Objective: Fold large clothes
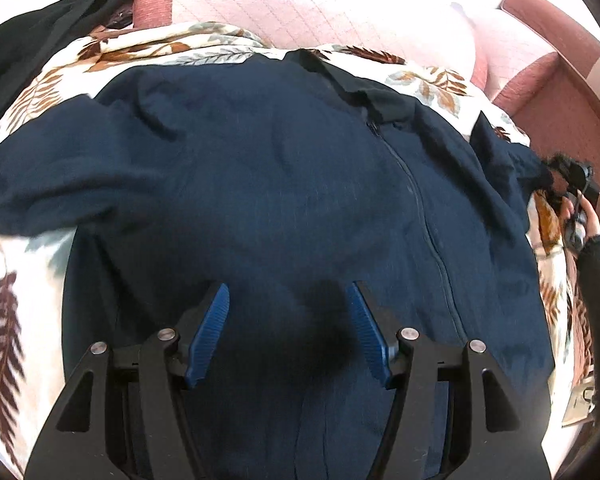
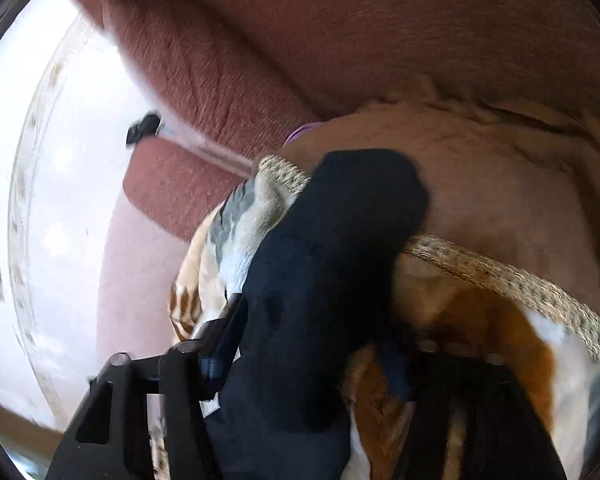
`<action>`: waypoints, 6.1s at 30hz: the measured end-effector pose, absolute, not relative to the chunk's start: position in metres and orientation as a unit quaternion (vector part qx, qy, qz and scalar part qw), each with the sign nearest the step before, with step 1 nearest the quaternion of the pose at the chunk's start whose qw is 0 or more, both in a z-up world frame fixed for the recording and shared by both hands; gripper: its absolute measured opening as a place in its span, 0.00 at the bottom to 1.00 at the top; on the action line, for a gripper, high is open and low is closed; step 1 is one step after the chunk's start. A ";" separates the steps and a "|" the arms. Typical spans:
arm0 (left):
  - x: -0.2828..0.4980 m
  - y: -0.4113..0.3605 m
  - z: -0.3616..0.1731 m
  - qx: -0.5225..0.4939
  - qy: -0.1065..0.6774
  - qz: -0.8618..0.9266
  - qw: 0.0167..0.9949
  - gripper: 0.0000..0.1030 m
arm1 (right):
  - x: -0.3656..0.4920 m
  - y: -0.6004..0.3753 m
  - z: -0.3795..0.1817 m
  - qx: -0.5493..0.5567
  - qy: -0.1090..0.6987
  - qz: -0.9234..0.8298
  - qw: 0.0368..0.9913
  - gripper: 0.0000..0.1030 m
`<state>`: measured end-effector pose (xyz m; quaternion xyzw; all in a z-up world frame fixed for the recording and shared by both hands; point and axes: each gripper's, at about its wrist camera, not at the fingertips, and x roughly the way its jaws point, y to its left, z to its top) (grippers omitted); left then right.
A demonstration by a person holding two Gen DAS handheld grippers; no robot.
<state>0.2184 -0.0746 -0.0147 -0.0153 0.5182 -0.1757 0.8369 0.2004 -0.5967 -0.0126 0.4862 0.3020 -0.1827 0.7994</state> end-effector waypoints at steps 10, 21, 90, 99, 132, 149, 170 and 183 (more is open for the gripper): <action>0.251 -0.062 -0.025 -0.054 0.526 -0.142 0.837 0.59 | 0.139 -0.620 0.024 0.359 0.311 -0.365 0.801 0.02; 0.247 -0.047 -0.026 -0.088 0.525 -0.135 0.836 0.59 | 0.165 -0.512 0.078 0.386 0.268 -0.157 0.869 0.02; 0.292 -0.085 -0.016 -0.021 0.547 -0.089 0.832 0.06 | 0.111 -0.289 0.017 0.425 0.395 0.090 0.810 0.56; 0.278 -0.019 0.020 -0.053 0.500 -0.041 0.864 0.06 | 0.111 -0.339 0.038 0.431 0.345 0.033 0.833 0.58; 0.275 0.134 0.027 -0.113 0.519 0.010 0.847 0.46 | 0.222 -0.138 0.029 0.278 0.450 0.121 0.840 0.36; 0.373 0.222 -0.018 -0.047 0.569 0.164 0.804 0.05 | 0.248 -0.059 -0.013 0.243 0.492 0.181 0.816 0.41; 0.289 0.064 0.107 -0.110 0.476 -0.083 0.868 0.01 | 0.204 -0.149 0.028 0.188 0.462 0.122 0.858 0.43; 0.278 -0.086 0.046 -0.103 0.539 -0.184 0.816 0.02 | 0.160 -0.241 -0.021 0.274 0.449 0.075 0.847 0.44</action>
